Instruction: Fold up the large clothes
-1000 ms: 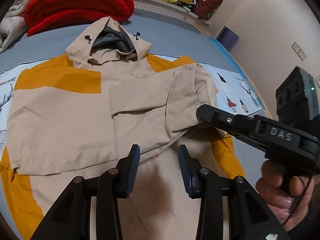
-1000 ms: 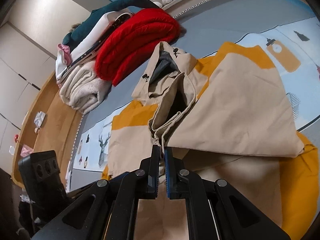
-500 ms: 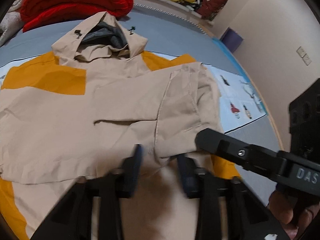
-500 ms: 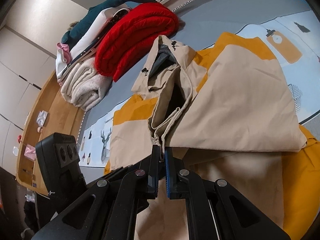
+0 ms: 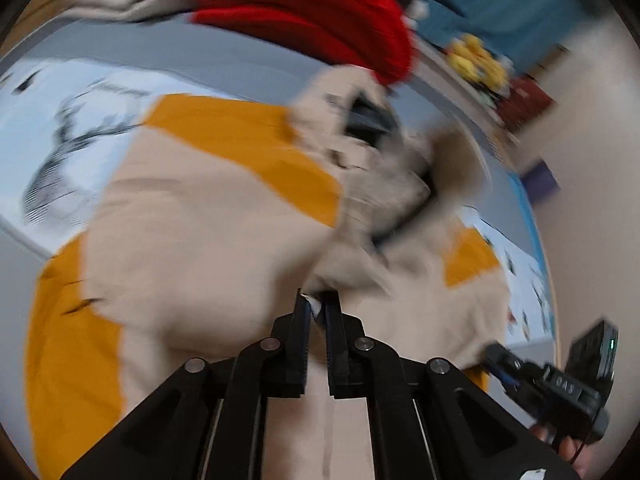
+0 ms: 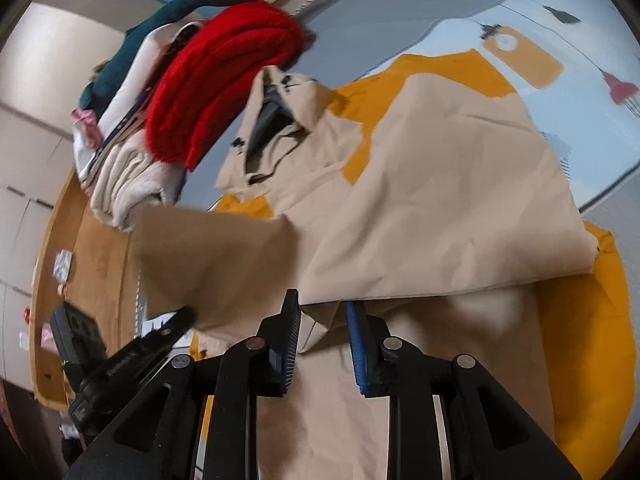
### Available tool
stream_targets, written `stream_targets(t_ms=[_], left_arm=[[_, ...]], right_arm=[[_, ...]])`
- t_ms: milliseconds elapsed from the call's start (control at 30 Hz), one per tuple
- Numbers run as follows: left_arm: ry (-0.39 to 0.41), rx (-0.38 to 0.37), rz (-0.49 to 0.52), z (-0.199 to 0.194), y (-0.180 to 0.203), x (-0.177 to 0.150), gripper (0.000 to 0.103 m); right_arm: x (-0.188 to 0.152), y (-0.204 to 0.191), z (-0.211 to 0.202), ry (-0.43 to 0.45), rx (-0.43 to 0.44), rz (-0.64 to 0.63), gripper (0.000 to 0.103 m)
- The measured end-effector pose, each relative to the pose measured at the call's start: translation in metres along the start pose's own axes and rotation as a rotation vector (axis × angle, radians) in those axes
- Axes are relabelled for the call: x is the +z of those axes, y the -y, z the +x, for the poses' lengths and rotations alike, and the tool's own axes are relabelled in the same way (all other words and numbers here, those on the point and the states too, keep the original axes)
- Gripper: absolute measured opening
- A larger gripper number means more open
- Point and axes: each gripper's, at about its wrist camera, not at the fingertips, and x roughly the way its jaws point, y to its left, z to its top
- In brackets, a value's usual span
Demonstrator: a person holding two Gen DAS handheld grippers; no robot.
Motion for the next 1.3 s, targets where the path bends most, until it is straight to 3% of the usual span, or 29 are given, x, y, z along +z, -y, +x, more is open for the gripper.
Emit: stream_targets(t_ms=[33,100,167,367,500,600,667,767,833,967,1067,1133,1200,1300], left_arm=[[0.004,0.010,-0.014,-0.002,-0.006,0.002,0.009],[-0.003,0.005,-0.024,-0.002,-0.017,0.006,0.034],[-0.019,-0.001,-0.039,0.001,-0.026,0.009,0.047],[-0.094,-0.031,-0.261,0.017,-0.073,0.006,0.047],[-0.104,0.069,-0.363,0.016,-0.102,0.002,0.046],[-0.091,0.062,-0.409,0.012,-0.116,0.002,0.045],[-0.095,0.039,-0.411,0.014,-0.118,0.001,0.042],[-0.109,0.033,-0.400,0.021,-0.118,0.000,0.031],[-0.120,0.064,-0.371,0.027,-0.112,0.002,0.028],[-0.123,0.093,-0.308,0.028,-0.107,0.003,0.006],[-0.066,0.111,-0.258,0.014,-0.099,0.008,0.003],[0.014,0.152,-0.220,-0.005,-0.091,0.015,0.003],[0.051,0.191,-0.209,-0.017,-0.089,0.017,0.004],[0.015,0.228,-0.241,-0.013,-0.097,0.017,0.007]], right_arm=[[0.000,0.002,0.002,-0.006,-0.021,0.012,0.025],[-0.001,0.007,0.010,-0.036,-0.065,0.021,0.025],[-0.004,0.013,0.021,-0.080,-0.111,0.041,0.025],[-0.015,0.026,0.048,-0.188,-0.241,0.047,0.025],[-0.017,0.030,0.055,-0.241,-0.266,0.030,0.025],[-0.018,0.025,0.057,-0.270,-0.266,-0.016,0.025],[-0.019,0.020,0.056,-0.273,-0.265,-0.046,0.025],[-0.015,0.014,0.042,-0.203,-0.254,-0.072,0.025],[-0.011,0.003,0.032,-0.161,-0.208,-0.120,0.025],[0.005,-0.013,0.002,-0.018,-0.089,-0.183,0.025],[0.019,-0.008,-0.020,0.095,-0.122,-0.168,0.025],[0.027,0.007,-0.025,0.119,-0.148,-0.101,0.025],[0.031,0.022,-0.022,0.107,-0.177,-0.043,0.025],[0.031,0.050,-0.003,0.013,-0.317,0.036,0.025]])
